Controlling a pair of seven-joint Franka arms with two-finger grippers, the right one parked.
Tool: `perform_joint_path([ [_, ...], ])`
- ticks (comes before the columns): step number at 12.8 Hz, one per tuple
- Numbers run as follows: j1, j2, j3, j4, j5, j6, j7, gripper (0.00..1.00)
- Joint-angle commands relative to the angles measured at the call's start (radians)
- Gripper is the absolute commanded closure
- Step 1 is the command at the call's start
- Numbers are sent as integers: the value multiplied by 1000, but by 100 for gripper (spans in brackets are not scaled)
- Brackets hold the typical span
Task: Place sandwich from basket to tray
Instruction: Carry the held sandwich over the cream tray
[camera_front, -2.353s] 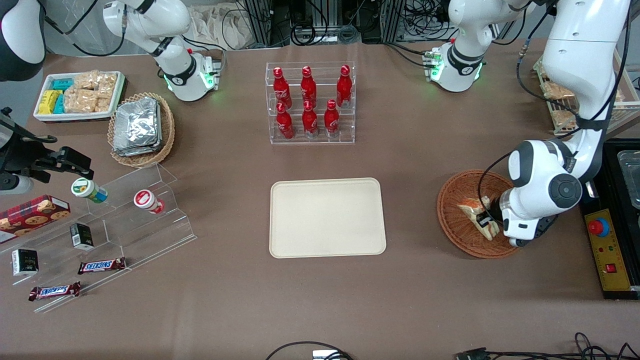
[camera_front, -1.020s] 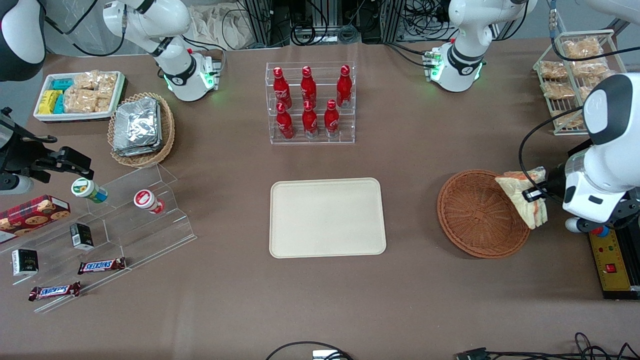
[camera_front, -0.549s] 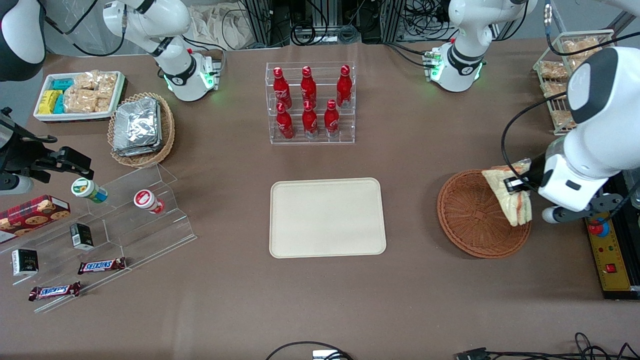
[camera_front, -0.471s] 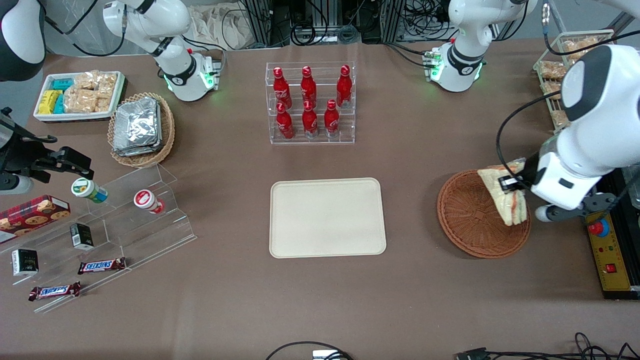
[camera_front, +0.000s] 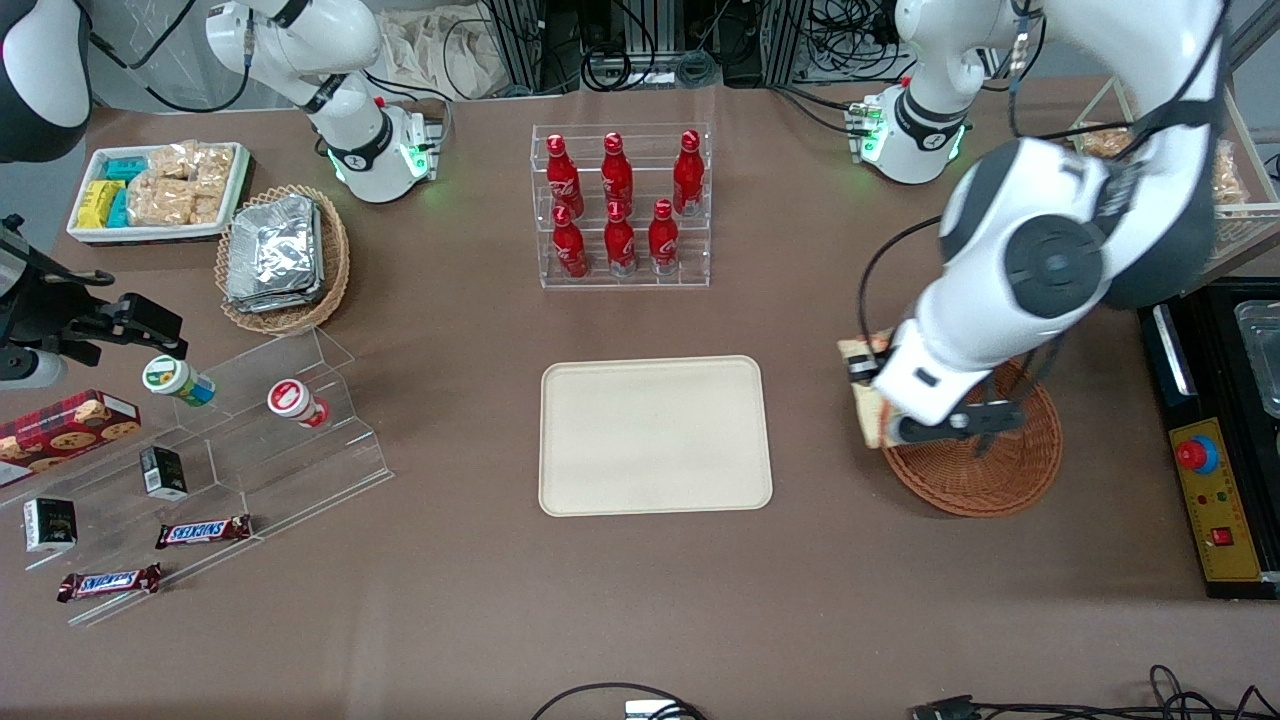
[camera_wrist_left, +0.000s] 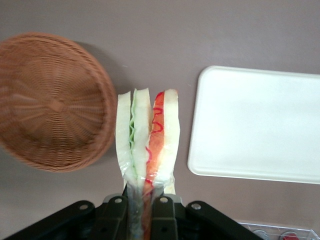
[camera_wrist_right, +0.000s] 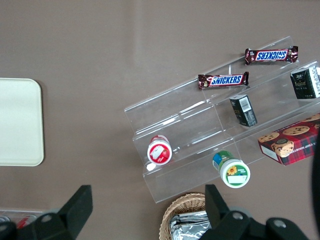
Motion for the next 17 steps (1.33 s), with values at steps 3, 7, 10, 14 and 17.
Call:
perform_joint_path([
  [3, -82, 123, 1, 18, -3, 104, -13, 100],
  [7, -116, 223, 1, 12, -14, 196, -15, 100],
  [10, -119, 313, 1, 12, -7, 273, -13, 100],
  [14, -168, 359, 6, 13, 3, 325, -9, 100],
  [17, -171, 381, 6, 13, 4, 333, -10, 100],
])
